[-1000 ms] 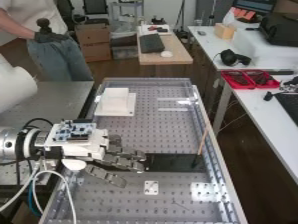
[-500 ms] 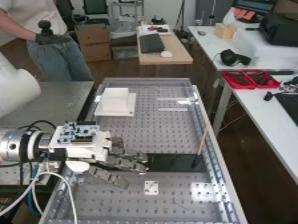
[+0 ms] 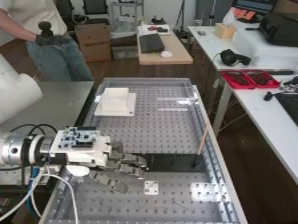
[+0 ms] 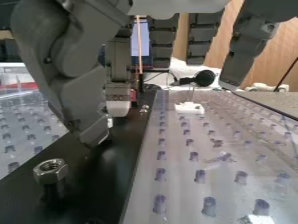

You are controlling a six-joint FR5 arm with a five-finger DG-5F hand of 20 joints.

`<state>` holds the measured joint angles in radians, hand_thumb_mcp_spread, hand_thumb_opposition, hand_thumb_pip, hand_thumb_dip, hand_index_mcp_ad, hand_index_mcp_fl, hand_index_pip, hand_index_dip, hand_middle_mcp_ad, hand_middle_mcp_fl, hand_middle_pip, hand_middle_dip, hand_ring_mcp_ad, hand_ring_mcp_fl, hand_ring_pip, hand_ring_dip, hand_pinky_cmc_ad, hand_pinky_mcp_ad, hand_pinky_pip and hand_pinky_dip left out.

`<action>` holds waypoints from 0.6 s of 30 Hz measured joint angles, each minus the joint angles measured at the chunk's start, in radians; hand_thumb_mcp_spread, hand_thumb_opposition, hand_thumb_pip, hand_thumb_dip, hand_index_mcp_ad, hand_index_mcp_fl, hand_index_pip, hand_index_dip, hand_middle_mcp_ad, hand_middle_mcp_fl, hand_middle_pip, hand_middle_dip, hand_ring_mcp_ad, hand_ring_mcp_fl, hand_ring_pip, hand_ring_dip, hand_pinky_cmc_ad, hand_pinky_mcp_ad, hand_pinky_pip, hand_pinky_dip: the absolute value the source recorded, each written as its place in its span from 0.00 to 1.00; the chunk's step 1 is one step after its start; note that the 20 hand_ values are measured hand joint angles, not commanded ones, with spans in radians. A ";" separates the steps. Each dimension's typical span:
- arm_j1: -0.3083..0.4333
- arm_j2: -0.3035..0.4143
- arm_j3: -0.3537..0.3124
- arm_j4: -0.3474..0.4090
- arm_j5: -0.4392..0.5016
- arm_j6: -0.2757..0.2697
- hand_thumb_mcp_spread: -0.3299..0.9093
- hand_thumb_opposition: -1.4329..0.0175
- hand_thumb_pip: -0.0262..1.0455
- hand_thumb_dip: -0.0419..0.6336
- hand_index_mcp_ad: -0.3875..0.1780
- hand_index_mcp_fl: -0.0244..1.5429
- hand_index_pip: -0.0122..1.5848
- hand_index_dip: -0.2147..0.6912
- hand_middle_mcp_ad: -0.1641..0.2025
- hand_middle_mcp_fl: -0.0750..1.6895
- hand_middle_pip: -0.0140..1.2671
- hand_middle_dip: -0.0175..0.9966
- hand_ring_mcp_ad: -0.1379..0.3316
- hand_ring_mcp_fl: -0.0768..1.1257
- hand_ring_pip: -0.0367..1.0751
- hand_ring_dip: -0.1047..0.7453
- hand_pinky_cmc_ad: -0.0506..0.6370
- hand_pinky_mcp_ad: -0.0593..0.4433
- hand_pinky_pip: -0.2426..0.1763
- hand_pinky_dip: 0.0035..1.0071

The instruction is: Grab the larger nut and place it in the white container

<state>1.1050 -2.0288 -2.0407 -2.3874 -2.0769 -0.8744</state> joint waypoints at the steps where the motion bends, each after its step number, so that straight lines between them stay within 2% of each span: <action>1: 0.000 -0.001 0.000 0.000 0.000 0.000 0.56 0.38 0.69 0.32 0.34 0.02 0.98 0.26 0.64 0.04 0.11 0.26 0.63 0.07 0.12 0.31 0.62 0.77 0.37 0.61; 18: 0.003 0.000 0.009 -0.009 -0.005 0.004 0.56 0.38 0.69 0.32 0.34 0.08 0.98 0.27 0.64 0.04 0.11 0.26 0.62 0.06 0.13 0.31 0.61 0.77 0.37 0.58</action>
<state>1.1078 -2.0287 -2.0313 -2.3961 -2.0817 -0.8702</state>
